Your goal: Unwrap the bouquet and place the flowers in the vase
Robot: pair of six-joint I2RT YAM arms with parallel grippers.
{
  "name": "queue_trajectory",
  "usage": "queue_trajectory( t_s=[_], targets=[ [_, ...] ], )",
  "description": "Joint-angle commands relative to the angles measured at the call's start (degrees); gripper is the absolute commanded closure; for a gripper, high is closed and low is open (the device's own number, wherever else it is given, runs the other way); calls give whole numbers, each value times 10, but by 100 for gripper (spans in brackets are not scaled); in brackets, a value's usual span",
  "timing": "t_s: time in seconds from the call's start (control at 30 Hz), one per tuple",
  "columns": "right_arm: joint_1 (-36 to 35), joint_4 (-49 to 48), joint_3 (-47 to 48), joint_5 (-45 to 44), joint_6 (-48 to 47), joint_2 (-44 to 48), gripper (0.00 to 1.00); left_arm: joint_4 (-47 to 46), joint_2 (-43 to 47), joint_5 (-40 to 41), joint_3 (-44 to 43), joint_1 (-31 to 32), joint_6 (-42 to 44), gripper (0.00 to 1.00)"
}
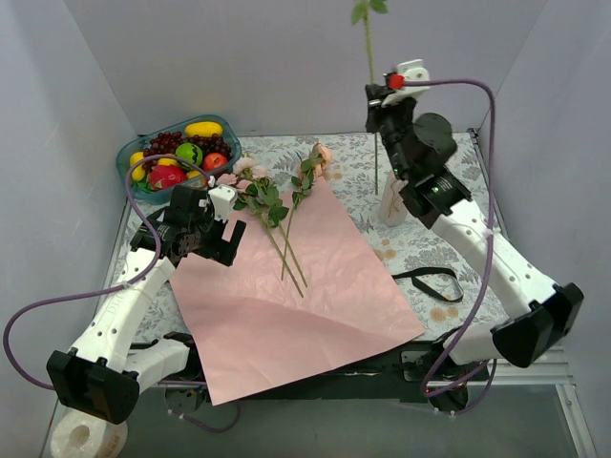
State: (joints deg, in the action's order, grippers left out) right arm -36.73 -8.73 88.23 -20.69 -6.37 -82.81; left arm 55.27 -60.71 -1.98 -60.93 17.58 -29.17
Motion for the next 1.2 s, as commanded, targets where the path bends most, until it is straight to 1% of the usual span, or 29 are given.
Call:
queue_trajectory(
  t_s=[0.0,0.07,0.27,0.43,0.53,0.6,0.87,1.07,1.1,1.17],
  targets=[
    [40,-285,-84,-15,-94,59,99,-7,2,5,-21,0,8,2],
    [53,-299,-84,-17,-109,63,99,-8,0,4,-21,0,8,2],
    [101,-378,-147,-10,-113,84,99,-9,-4,-2,-17,0,15,2],
    [123,-488,-209,4,-120,92,99,-11,-5,-6,-16,0,19,2],
    [129,-536,-216,-1,-144,83,99,-7,-3,-14,-18,0,22,2],
    [134,-538,-207,6,-147,74,99,-4,-1,-25,-20,0,24,2],
    [146,-562,-202,8,-145,39,99,-2,-1,-18,-23,0,34,2],
    [149,-596,-255,0,-145,34,99,-3,5,-20,-16,0,34,2],
    [149,-623,-268,-7,-144,34,99,-2,5,-22,-14,0,35,2],
    [149,-641,-295,-28,-139,29,99,-1,9,-29,-15,-1,35,2]
  ],
)
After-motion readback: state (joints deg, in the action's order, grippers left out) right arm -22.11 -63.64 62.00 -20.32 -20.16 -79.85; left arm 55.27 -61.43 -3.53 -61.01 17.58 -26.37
